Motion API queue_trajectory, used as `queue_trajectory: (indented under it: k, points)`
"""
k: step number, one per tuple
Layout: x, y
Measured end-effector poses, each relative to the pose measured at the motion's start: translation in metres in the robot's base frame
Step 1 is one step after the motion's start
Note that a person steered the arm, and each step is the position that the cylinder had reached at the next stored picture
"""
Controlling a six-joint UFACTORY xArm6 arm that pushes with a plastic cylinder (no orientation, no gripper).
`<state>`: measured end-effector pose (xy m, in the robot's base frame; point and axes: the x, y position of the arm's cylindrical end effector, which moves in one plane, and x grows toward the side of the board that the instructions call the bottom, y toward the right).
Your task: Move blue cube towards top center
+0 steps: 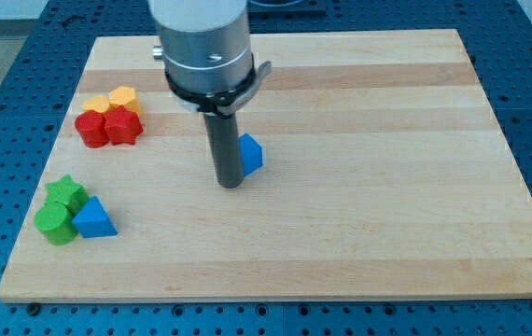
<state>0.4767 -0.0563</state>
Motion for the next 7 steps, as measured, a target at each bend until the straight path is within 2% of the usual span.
queue_trajectory:
  k: [2, 3, 6, 7]
  points:
    - [-0.067, 0.000]
    - [-0.084, 0.000]
    - [-0.019, 0.004]
    - [-0.021, 0.029]
